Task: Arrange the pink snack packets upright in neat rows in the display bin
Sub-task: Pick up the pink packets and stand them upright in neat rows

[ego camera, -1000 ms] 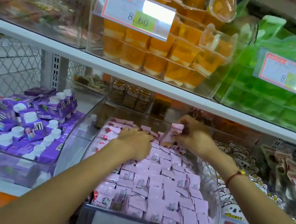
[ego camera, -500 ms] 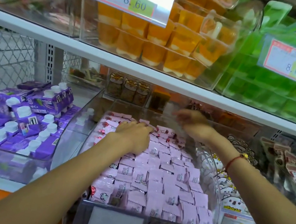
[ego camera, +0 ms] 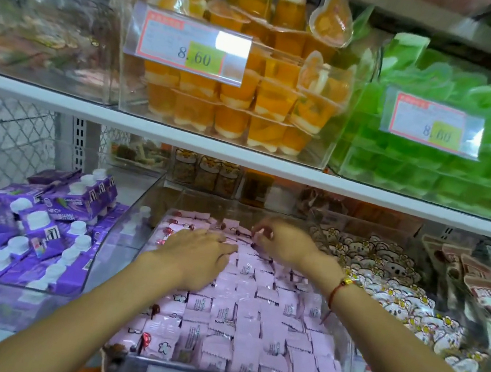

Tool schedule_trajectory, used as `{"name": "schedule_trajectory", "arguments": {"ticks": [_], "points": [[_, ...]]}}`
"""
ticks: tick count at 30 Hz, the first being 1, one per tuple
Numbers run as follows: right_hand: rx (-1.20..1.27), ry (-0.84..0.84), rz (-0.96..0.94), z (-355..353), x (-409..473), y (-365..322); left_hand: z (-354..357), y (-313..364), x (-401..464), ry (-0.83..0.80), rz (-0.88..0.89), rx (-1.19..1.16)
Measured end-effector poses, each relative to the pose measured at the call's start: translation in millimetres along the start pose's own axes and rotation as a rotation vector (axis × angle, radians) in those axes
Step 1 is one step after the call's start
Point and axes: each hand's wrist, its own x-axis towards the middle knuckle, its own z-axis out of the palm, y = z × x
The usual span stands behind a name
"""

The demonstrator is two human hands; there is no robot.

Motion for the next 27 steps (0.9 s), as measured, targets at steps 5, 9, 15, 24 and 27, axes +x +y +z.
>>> {"name": "schedule_trajectory", "arguments": {"ticks": [5, 9, 15, 24, 27], "points": [[0.071, -0.069, 0.064, 14, 7, -4, -1, -1, -2, -0.045, -0.012, -0.018], [0.097, -0.034, 0.077, 10, 15, -5, -1, 2, -1, -0.044, -0.03, -0.032], [0.35, 0.033, 0.121, 7, 15, -4, -2, 4, 1, -0.015, -0.057, -0.071], [0.958, 0.58, 0.321, -8, 11, -23, -1, 4, 7, -0.063, -0.067, -0.021], [1.036, 0.738, 0.414, -5, -4, -24, -9, 4, 7, -0.033, -0.13, -0.147]]}}
